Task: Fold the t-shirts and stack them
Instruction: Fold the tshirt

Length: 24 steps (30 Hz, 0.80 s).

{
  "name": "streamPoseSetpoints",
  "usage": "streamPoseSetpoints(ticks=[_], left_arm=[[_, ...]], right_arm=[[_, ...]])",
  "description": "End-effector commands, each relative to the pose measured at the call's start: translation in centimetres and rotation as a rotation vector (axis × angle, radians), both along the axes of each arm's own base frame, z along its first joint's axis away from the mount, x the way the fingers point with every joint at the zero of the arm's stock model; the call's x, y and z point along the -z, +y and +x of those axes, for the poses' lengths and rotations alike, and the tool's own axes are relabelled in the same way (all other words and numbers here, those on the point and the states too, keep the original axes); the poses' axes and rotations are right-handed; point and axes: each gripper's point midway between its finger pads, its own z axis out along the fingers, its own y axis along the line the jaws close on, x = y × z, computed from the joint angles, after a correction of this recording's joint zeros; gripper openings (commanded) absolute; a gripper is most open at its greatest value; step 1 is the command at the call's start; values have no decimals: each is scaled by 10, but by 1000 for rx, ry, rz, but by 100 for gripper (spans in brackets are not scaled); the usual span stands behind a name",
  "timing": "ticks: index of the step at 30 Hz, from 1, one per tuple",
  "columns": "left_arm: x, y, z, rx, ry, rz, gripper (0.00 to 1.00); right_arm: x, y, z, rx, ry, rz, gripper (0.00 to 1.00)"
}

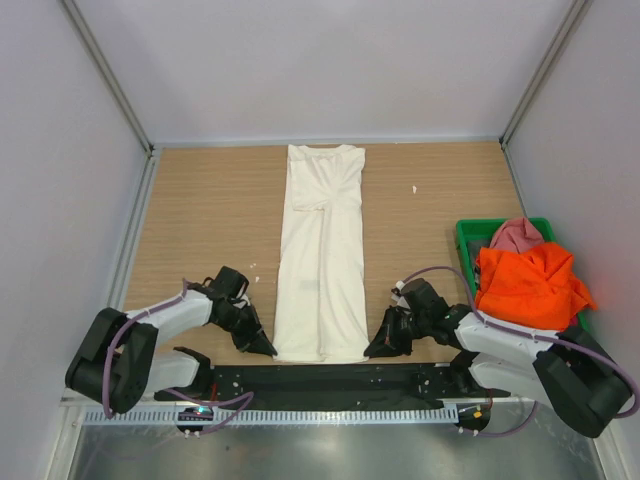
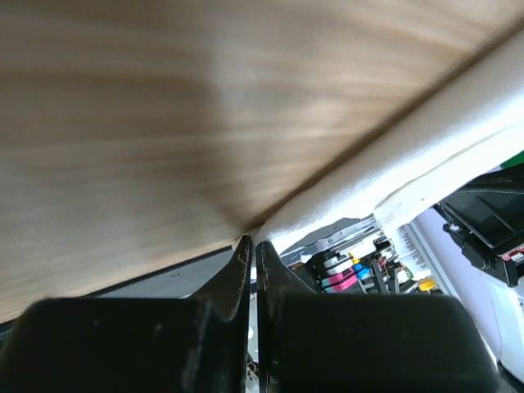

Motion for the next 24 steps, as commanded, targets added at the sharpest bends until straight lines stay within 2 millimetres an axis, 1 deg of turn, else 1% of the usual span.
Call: streamPoseSetpoints(ticks=[1, 3, 4, 5, 7, 8, 9, 10, 11, 12, 13, 14, 15, 16, 17, 18, 19, 20, 21, 22, 23, 24], left_arm=[[-12, -7, -4, -18, -12, -46, 0], [-17, -11, -7, -23, -9, -60, 0], [-21, -13, -7, -21, -22, -69, 0], [-24, -15, -6, -23, -29, -72, 0], [-40, -21, 13, -32, -116, -82, 0], [-50, -22, 26, -44, -173, -68, 0], [-68, -26, 48, -62, -250, -74, 0], [-76, -27, 66, -85, -303, -66, 0], [-76, -29, 80, -99, -297, -58, 0], [-77, -26, 96, -131, -295, -52, 0], [-97, -33, 122, -144, -345, -85, 0], [-86, -35, 137, -147, -301, -71, 0], [-92, -36, 157, -169, -318, -87, 0], [-114, -42, 187, -176, -382, -119, 0], [-116, -43, 205, -183, -396, -119, 0], [-105, -42, 224, -196, -373, -108, 0], [-122, -46, 252, -194, -425, -123, 0], [-121, -46, 264, -189, -426, -124, 0], [-102, -43, 279, -199, -386, -109, 0], [-105, -43, 291, -200, -396, -116, 0], [-114, -43, 309, -201, -432, -121, 0], [-99, -38, 320, -216, -404, -103, 0]], right_arm=[[-4, -6, -12, 21, 16, -2, 1], [-7, -9, -16, 30, 21, 0, 1], [-12, -8, -14, 40, 11, 10, 1], [-25, -4, -5, 51, -39, 38, 1], [-35, -2, 6, 68, -82, 31, 1], [-48, 2, 21, 68, -135, 30, 1], [-49, 1, 31, 81, -150, 3, 1], [-52, 1, 40, 85, -161, -12, 1], [-61, -1, 68, 103, -203, -33, 1], [-62, -5, 80, 114, -194, -48, 1], [-66, -9, 97, 134, -206, -52, 1], [-87, -15, 131, 167, -277, -36, 1], [-75, -18, 145, 157, -227, -62, 1], [-78, -20, 161, 147, -238, -71, 1], [-99, -17, 192, 134, -297, -65, 1], [-78, -26, 205, 100, -249, -115, 1], [-78, -27, 220, 90, -246, -120, 1], [-97, -25, 251, 89, -317, -106, 1], [-82, -31, 265, 85, -283, -130, 1], [-83, -32, 279, 84, -294, -137, 1], [-103, -29, 305, 87, -352, -118, 1], [-101, -30, 312, 78, -336, -120, 1]])
